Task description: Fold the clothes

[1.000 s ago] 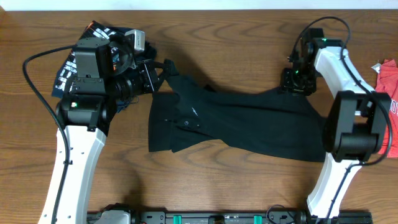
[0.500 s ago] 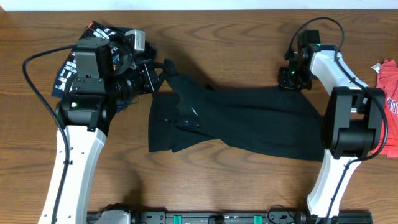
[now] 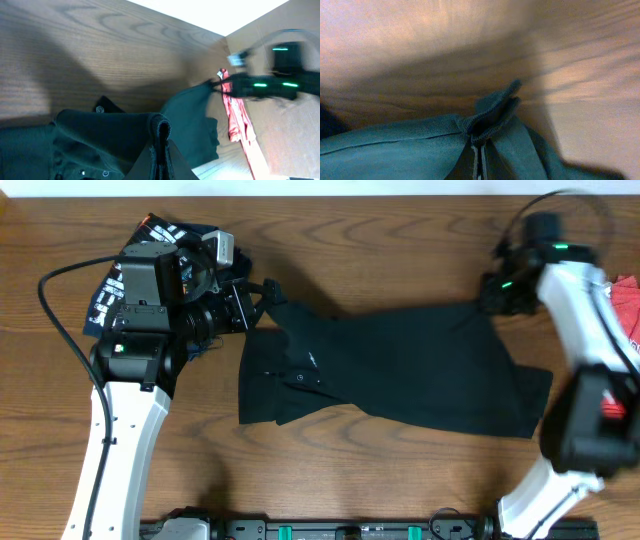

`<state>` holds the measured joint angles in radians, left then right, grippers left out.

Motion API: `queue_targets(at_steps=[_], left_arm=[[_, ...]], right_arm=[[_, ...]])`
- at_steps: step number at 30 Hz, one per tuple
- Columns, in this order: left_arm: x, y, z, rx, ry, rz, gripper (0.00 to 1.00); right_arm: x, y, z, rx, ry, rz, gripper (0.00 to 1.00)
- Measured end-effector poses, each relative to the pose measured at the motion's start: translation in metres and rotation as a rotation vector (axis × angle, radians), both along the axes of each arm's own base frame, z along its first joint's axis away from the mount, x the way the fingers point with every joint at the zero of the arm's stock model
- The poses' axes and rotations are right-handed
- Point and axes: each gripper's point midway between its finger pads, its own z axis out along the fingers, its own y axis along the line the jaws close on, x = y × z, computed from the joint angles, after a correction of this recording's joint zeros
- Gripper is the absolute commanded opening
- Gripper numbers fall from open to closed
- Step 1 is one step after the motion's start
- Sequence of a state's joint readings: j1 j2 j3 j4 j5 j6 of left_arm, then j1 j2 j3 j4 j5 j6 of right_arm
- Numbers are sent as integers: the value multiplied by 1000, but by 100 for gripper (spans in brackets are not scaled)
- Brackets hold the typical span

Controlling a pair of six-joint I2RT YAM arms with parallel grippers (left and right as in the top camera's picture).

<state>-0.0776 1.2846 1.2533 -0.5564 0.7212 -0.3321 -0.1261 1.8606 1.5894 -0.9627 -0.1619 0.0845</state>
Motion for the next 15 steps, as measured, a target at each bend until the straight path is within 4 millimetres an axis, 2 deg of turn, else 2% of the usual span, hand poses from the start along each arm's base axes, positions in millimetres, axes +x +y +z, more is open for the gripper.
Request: queue_targets(at_steps=[3,5,10,15], left_arm=[[2,0,14,0,-64,4,6],[0,2,25,6,-108,15,6],[-19,8,65,20,-238,52,6],[-49,12,125,8,-405,68,6]], right_arm=[[-13,-18,70,-1,-154,-94,1],[-23,-25,100,1,-221,-138,1],[-51,-37,154,16,-344,-242,1],[-84,-49,209,20,-498,-341,1]])
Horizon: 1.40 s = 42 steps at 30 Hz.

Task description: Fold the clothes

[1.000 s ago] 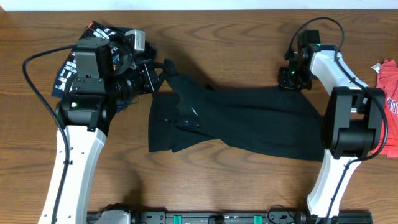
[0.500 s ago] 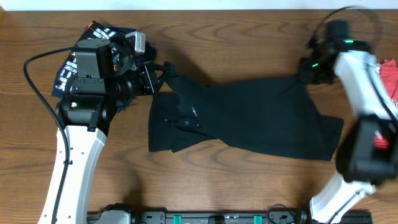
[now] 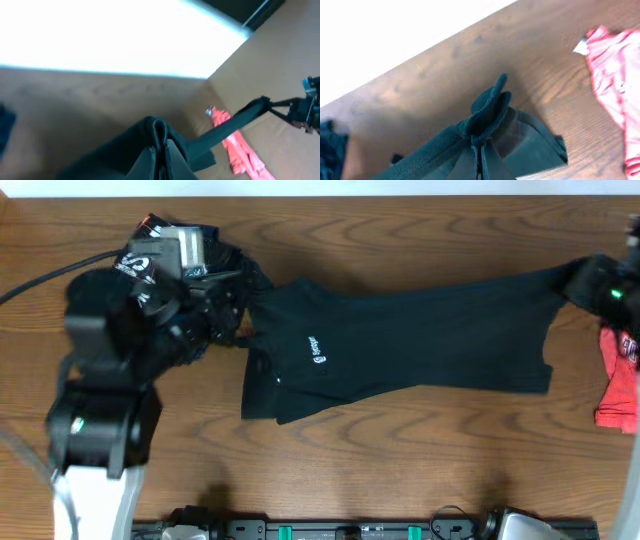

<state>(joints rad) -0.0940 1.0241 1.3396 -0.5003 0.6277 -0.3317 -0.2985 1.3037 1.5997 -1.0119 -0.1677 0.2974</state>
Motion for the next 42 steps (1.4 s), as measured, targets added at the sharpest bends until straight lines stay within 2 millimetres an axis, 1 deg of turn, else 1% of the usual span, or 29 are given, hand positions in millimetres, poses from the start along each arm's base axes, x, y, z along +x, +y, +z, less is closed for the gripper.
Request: queue_targets(at_steps=[2,7,10,12,14,15,17,19,20,22,25,28,30,31,32,34,35,36,37,38,39,40,42], left_arm=[[-18,1,26,-7,-78,-2,6],[-77,6,97,-22,-307,-2,6],[-115,10,132,-22,-434,-2,6],[-136,13,147,-15,-491,1,6],[-145,16,152,-4,-505,16,6],[-147,19,153,5,-507,32,6],[-142,26,150,25,-493,81,6],[-130,35,142,50,-456,143,6],[-121,39,137,63,-435,173,6],[-102,44,131,86,-402,212,6],[-61,45,113,120,-318,240,6],[-6,42,82,152,-197,242,6],[40,35,59,169,-126,228,6],[62,31,51,172,-108,218,6],[88,25,42,174,-89,206,6],[132,17,33,172,-71,191,6],[155,13,34,167,-72,184,6],[169,11,40,162,-85,181,6],[180,9,49,157,-101,180,6],[189,7,63,150,-133,178,6],[191,6,83,142,-170,178,6],[190,6,92,139,-190,179,6],[173,7,127,142,-258,178,6]], right_arm=[[-19,1,27,-16,-84,-22,1],[-72,17,88,-56,-285,-40,1],[-97,25,110,-66,-363,-47,1],[-111,29,123,-72,-404,-52,1],[-120,31,132,-78,-430,-59,1],[-123,31,136,-81,-441,-63,1],[-125,30,141,-85,-453,-71,1],[-123,28,140,-84,-446,-80,1],[-121,27,138,-82,-438,-82,1],[-110,24,132,-75,-410,-84,1],[-80,14,115,-53,-338,-84,1],[-34,4,93,-17,-270,-61,1],[1,-1,79,9,-253,-33,1],[22,-4,74,22,-260,-13,1],[47,-7,73,31,-294,13,1],[82,-9,72,37,-352,73,1],[97,-10,74,37,-390,104,1],[107,-11,76,42,-417,130,1],[113,-13,79,47,-434,146,1],[116,-16,84,52,-452,162,1],[115,-21,93,53,-474,172,1],[114,-25,100,49,-488,173,1],[105,-35,119,31,-527,170,1]])
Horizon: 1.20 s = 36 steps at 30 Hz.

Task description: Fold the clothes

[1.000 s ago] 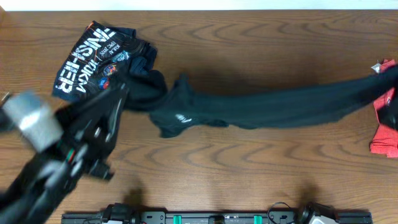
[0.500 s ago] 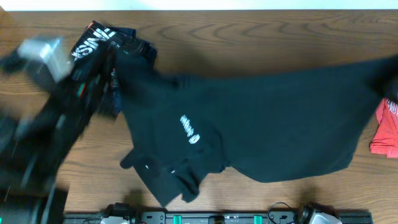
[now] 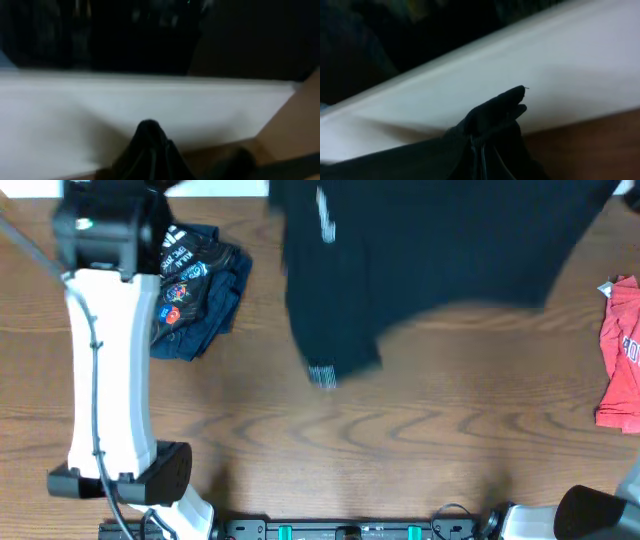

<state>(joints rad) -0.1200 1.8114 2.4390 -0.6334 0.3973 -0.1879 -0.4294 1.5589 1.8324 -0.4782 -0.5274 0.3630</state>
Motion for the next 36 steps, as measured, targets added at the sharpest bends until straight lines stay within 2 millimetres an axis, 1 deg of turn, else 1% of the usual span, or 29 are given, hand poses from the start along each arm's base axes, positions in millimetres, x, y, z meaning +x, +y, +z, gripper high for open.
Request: queue_targets(at_steps=[1,2,3,5,6,8,9,10,12,13,14,15,17,18,20,21,22,23,24,26,28,32,36], left_arm=[[-10,0,15,7,-36,-6,6],[-25,0,31,21,-74,-13,6],[-39,0,42,32,-93,-20,6],[-67,-1,42,71,-67,-37,6],[-77,0,36,89,-33,-44,6],[-91,0,12,131,67,-57,6],[-94,1,-3,147,125,-62,6],[-96,1,-23,170,202,-69,6],[-93,2,-65,202,363,-80,6],[-92,2,-89,219,452,-86,6],[-90,3,-115,237,548,-89,6],[-88,5,-143,257,654,-89,6],[-84,8,-192,292,834,-87,6],[-84,9,-212,305,908,-89,6],[-85,12,-256,336,1064,-90,6],[-87,13,-272,345,1124,-93,6],[-89,14,-286,353,1174,-96,6],[-91,15,-299,362,1217,-97,6],[-94,17,-311,373,1260,-96,6],[-100,19,-325,388,1313,-95,6],[-105,21,-334,398,1348,-96,6],[-118,25,-352,416,1427,-100,6],[-141,29,-379,439,1546,-117,6]], right_arm=[[-5,-6,11,-9,-24,-10,1],[-10,-10,18,-16,-40,-17,1],[-16,-14,23,-20,-46,-26,1],[-25,-17,20,-23,-17,-33,1],[-28,-17,15,-25,6,-30,1],[-32,-15,-3,-27,76,-18,1],[-34,-13,-17,-24,125,-8,1],[-36,-12,-31,-17,174,-2,1],[-39,-12,-65,3,288,6,1],[-40,-13,-87,15,355,8,1],[-40,-13,-104,27,402,9,1],[-39,-13,-129,41,466,15,1],[-40,-12,-177,74,584,29,1],[-41,-9,-205,97,651,39,1],[-53,-3,-256,144,787,51,1],[-63,1,-282,171,865,55,1],[-73,5,-303,192,928,59,1],[-84,8,-322,209,987,58,1],[-94,11,-336,218,1033,55,1],[-112,16,-356,231,1110,49,1],[-123,16,-366,230,1153,38,1],[-136,14,-373,219,1212,11,1],[-148,14,-375,218,1267,-9,1]])
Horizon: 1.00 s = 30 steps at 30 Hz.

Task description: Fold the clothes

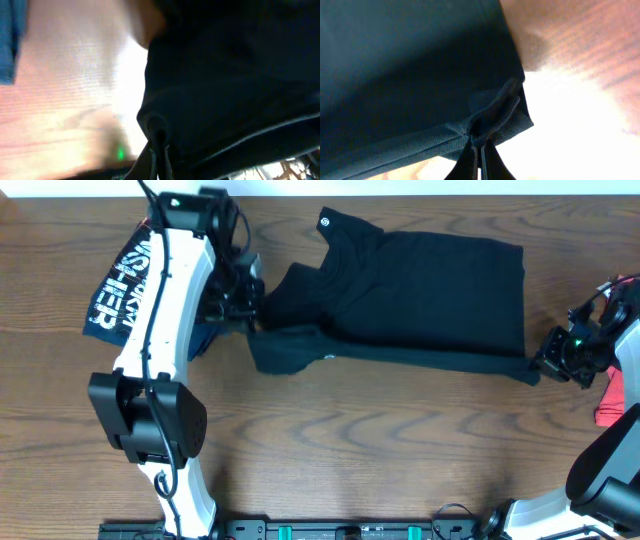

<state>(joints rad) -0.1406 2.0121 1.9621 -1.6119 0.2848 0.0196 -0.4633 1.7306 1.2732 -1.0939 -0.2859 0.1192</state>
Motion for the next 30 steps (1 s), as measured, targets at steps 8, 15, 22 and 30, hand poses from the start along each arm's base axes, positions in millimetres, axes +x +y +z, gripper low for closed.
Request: queue_targets(at_steps=[8,15,22,30], left_arm=[[-64,7,-52,36,261,-11,6],[-110,7,-68,47,332,-35,6],[-141,11,-66,51,350,-36,17],[-145,14,-58,60,313,-22,35]], right_arm=[[-28,-4,-7,-45,133,-21,1],[-45,-9,-7,-87,216,-42,2],[-59,-14,-7,-123,282,-46,23],[-59,-24,-8,-179,287,-56,52]])
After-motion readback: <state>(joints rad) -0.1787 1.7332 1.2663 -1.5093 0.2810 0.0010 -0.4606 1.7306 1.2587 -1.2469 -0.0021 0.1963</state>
